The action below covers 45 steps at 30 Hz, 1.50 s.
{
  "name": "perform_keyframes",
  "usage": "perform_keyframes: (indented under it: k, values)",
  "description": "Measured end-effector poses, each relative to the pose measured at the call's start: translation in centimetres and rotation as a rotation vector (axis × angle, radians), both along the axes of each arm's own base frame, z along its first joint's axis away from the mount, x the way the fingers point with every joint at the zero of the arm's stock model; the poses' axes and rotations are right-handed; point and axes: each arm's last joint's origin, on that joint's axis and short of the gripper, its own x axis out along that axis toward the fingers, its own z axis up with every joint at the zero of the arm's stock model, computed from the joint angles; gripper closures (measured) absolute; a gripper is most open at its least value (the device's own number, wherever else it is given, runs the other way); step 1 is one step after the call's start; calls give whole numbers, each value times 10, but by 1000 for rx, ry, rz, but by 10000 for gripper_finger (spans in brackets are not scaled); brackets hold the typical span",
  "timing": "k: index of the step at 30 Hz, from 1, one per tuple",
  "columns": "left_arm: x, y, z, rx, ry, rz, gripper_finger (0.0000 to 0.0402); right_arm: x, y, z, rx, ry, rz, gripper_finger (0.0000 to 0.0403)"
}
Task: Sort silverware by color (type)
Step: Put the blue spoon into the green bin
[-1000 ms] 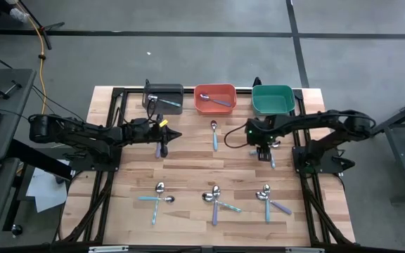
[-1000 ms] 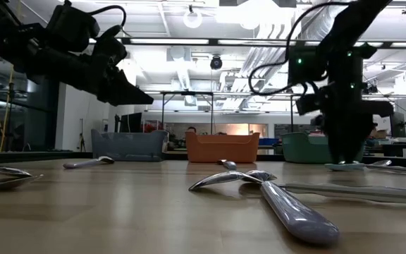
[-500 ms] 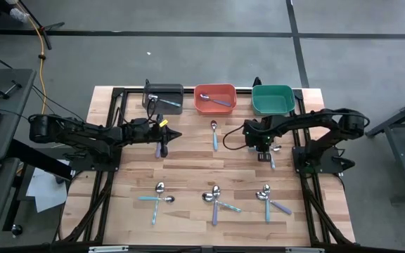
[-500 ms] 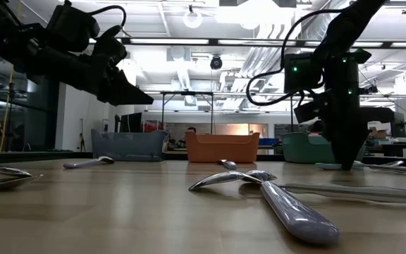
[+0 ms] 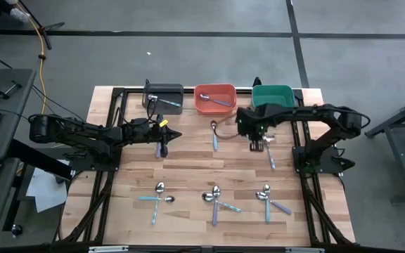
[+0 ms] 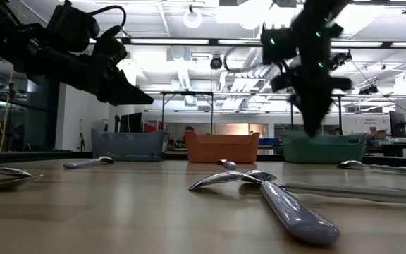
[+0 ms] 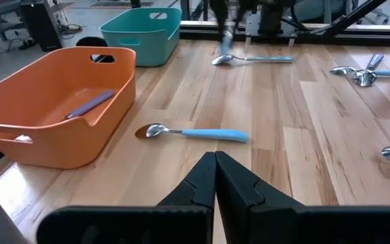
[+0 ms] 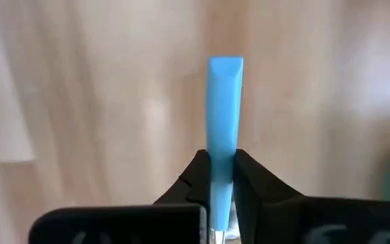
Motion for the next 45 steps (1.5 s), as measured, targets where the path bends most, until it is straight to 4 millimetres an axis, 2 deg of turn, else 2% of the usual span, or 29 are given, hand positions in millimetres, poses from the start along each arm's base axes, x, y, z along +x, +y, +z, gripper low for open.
perform_keyframes:
  k: [3, 6, 8, 12, 16, 22, 35, 39, 45]
  values:
    - [0, 0, 0, 2, 1, -1, 401, 1, -21, 28, -83, 8, -29, 388]
    - [0, 0, 0, -3, 3, 0, 401, -6, -54, 55, -169, -21, -92, 386]
    - [0, 0, 0, -3, 4, 0, 401, -16, -79, 65, -207, -41, -162, 386]
    - [0, 0, 0, -3, 4, 0, 401, -49, -125, 64, -237, -62, -299, 386]
    - [0, 0, 0, -3, 3, 0, 401, -75, -152, 52, -256, -97, -361, 385]
    - [0, 0, 0, -3, 3, 1, 401, -89, -167, 26, -212, -105, -343, 385]
    - [0, 0, 0, -10, 1, 2, 401, -79, -191, -34, -148, 25, -326, 385]
    - [0, 0, 0, -10, 1, 2, 401, -78, -193, -44, -127, 46, -332, 385]
    - [0, 0, 0, -2, 3, 0, 401, -77, -195, -45, -138, 26, -340, 380]
